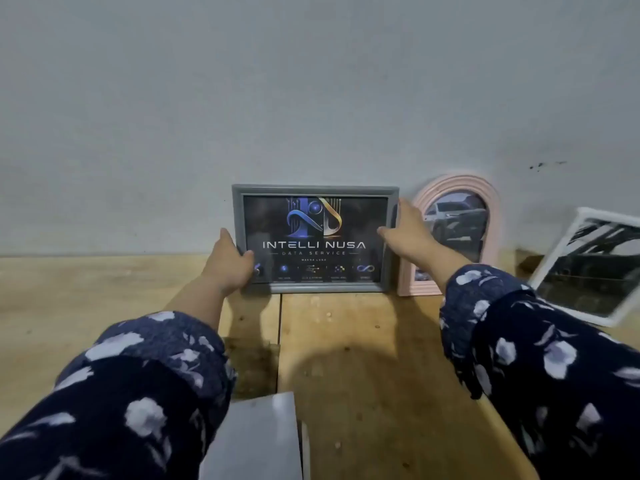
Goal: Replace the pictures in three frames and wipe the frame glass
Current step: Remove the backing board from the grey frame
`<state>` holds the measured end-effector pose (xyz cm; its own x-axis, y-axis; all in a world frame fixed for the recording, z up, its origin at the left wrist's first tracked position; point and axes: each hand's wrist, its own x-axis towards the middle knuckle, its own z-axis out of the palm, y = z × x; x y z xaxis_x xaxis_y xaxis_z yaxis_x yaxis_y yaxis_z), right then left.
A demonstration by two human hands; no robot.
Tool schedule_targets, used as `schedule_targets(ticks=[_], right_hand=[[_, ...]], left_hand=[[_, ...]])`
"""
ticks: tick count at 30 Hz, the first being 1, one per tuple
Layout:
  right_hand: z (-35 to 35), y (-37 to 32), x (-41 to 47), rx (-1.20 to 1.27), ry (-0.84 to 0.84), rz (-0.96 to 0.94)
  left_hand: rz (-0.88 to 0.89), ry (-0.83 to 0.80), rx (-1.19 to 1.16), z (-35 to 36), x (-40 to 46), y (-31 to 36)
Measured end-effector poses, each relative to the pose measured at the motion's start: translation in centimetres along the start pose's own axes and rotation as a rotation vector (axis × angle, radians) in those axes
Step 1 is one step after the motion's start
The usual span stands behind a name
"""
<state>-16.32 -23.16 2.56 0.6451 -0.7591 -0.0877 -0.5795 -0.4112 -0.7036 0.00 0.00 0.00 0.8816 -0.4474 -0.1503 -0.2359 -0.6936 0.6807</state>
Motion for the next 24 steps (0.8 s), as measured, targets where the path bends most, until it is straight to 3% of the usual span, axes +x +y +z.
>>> schedule_targets(ticks=[14,24], right_hand=[[1.2,-1.5,2.0,0.185,0.072,0.175],[-0.2,-2.0,-4.9,0.454,0.186,0.194]], left_hand=[[-0.15,0.002,-0.411,1.5,2.9,0.3],[-0.192,0.018,-0.601,0.2,-2.2,-0.5]])
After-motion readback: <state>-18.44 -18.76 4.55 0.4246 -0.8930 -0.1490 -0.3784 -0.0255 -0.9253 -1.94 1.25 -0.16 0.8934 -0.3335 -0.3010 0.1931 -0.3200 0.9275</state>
